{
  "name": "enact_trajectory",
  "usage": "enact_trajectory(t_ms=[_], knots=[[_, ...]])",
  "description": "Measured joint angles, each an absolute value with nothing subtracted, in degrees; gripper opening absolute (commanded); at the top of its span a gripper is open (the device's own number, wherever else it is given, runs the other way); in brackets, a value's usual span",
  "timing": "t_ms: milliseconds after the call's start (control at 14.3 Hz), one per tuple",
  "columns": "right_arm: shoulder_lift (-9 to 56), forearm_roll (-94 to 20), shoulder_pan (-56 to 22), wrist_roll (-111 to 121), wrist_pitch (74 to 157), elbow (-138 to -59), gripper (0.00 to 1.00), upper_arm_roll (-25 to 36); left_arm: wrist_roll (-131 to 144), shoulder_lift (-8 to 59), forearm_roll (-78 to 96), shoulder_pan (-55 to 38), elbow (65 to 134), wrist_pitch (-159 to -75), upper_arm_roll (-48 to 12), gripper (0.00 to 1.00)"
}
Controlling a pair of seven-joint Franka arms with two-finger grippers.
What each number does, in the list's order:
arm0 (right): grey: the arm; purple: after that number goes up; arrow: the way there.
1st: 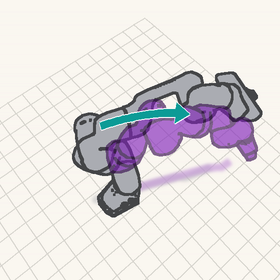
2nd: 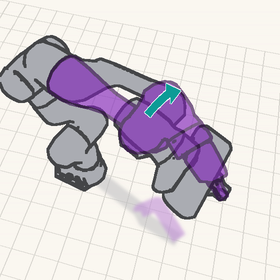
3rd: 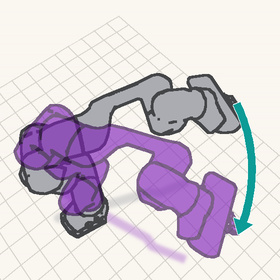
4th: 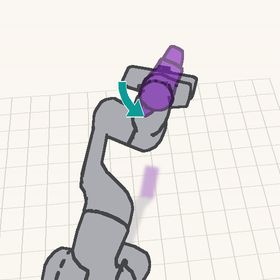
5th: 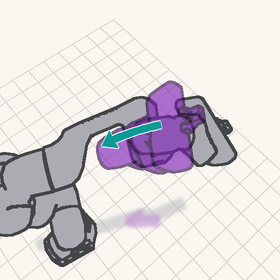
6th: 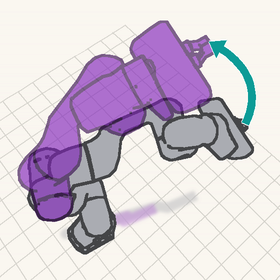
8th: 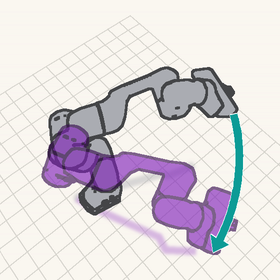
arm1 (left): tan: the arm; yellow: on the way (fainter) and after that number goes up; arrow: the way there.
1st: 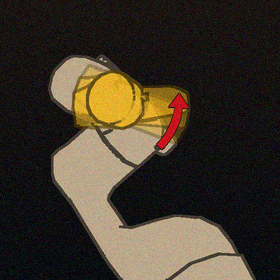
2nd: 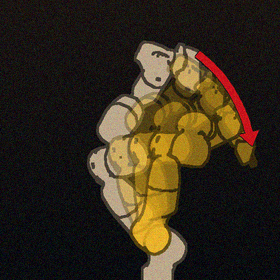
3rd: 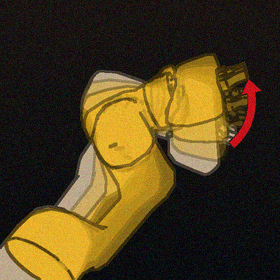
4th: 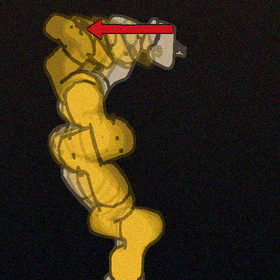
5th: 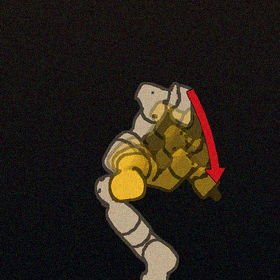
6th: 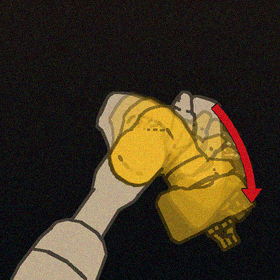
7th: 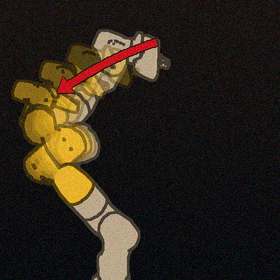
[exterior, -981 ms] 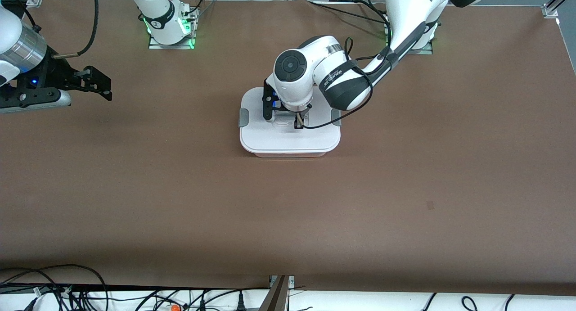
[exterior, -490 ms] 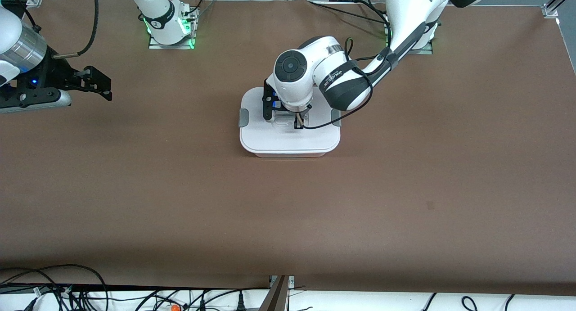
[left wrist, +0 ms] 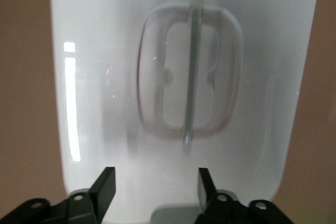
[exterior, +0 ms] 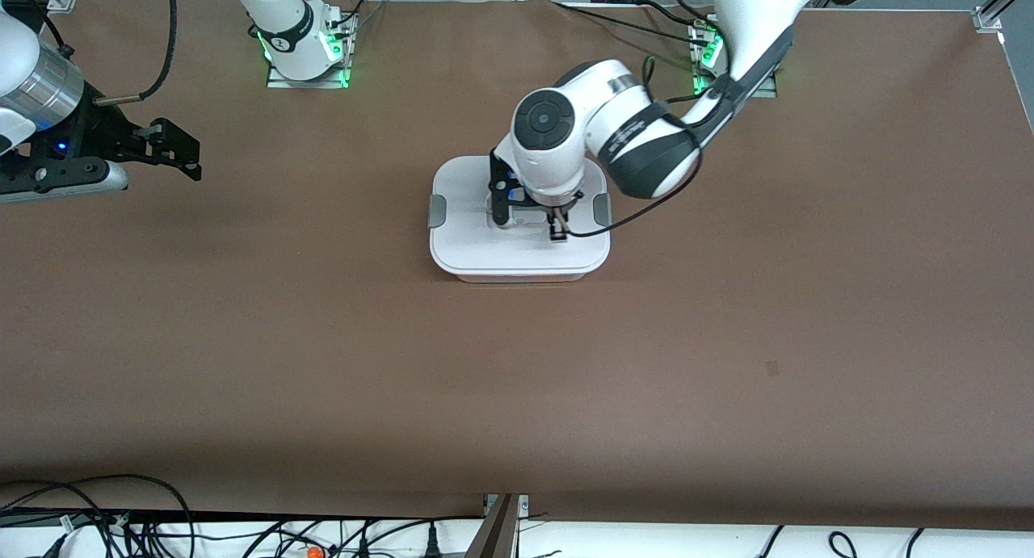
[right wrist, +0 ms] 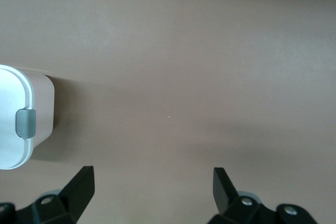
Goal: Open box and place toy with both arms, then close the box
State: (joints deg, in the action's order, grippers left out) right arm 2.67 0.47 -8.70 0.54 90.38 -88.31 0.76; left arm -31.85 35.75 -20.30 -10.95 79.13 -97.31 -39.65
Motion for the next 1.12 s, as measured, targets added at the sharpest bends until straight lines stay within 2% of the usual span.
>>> enact_trajectory(t_ms=[420, 630, 840, 981, 1121], knots=[[2.7, 0.4, -8.7, 0.5, 90.4, -88.3, 1.00, 0.7, -31.7, 21.0, -14.0, 6.2, 78.2, -86.9, -39.8, 1.00], [2.7, 0.4, -8.7, 0.5, 90.4, -88.2, 1.00, 0.7, -31.8, 18.8, -13.4, 13.9, 75.6, -82.5, -39.6, 1.00], [2.7, 0.4, -8.7, 0.5, 90.4, -88.2, 1.00, 0.7, -31.7, 18.9, -13.5, 17.7, 74.6, -80.0, -38.7, 1.00], [2.7, 0.4, -8.7, 0.5, 90.4, -88.2, 1.00, 0.7, -31.6, 18.6, -13.5, 16.7, 74.5, -81.1, -34.5, 1.00], [2.7, 0.4, -8.7, 0.5, 90.4, -88.2, 1.00, 0.7, -29.1, 16.9, -12.4, 11.1, 75.1, -86.6, -24.8, 1.00]])
